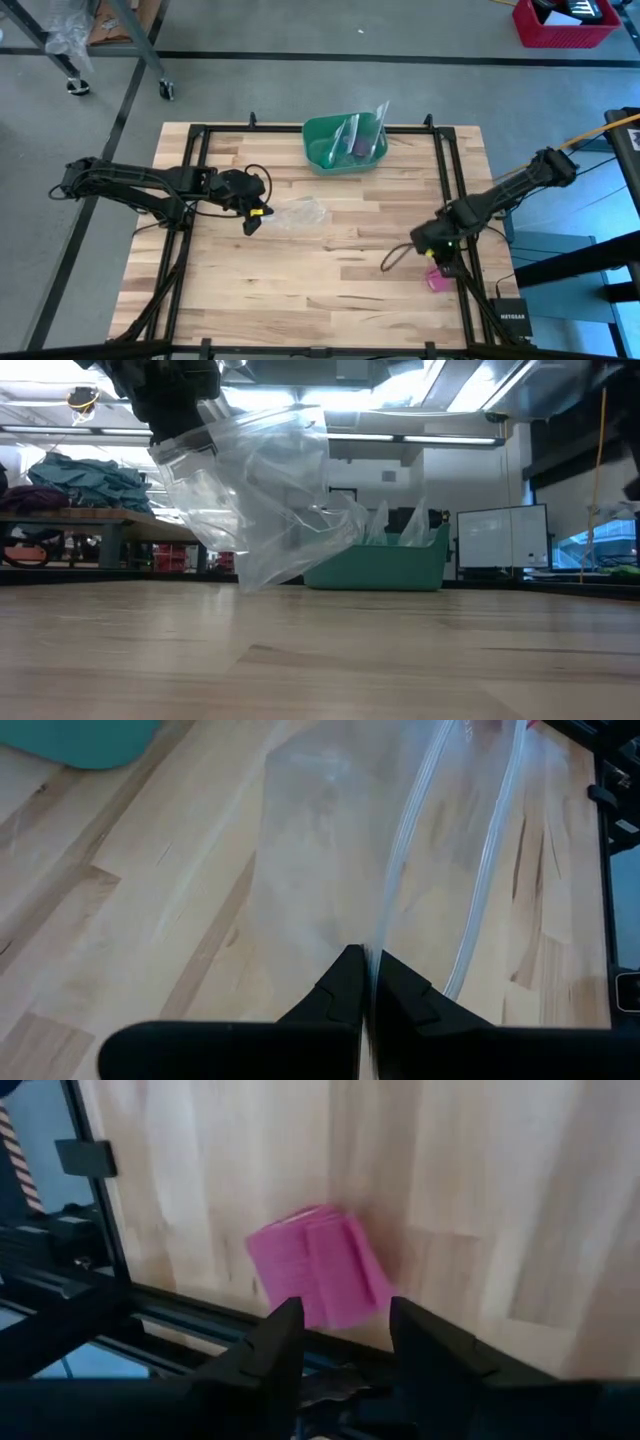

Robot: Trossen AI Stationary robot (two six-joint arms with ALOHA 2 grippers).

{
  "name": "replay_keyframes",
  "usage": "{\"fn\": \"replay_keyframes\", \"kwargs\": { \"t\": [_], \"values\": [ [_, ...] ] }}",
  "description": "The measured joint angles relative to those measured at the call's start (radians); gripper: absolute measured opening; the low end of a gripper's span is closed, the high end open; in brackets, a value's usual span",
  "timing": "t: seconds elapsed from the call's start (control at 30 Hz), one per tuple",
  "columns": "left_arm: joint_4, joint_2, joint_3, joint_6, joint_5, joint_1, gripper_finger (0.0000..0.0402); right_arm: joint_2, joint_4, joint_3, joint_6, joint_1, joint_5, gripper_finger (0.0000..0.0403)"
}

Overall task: Roll bandage
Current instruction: Put the pink bandage into the transparent zip bag

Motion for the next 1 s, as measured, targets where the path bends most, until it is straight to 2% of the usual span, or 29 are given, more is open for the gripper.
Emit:
{"fn": "replay_keyframes", "kwargs": {
  "t": [0.27,0.5,0.67,0.83,1.0],
  "values": [
    [0.0,0.0,0.0,0.01,-0.001,0.0,0.0,-0.001,0.082,0.0,0.248,0.196,0.066,0.0154],
    [0.001,0.0,0.0,0.023,-0.003,0.0,0.0,-0.001,0.11,0.0,0.333,0.249,0.083,0.0154],
    [0.0,0.0,0.0,0.032,-0.004,0.0,0.0,0.016,0.099,0.0,0.332,0.249,0.053,0.0154],
    [0.0,0.0,0.0,0.043,-0.004,0.0,0.0,0.081,0.112,0.0,0.266,0.249,-0.047,0.0157],
    [0.0,0.0,0.0,0.042,-0.004,0.0,0.0,0.17,0.114,0.0,0.165,0.248,-0.024,0.0183]
  ]
}}
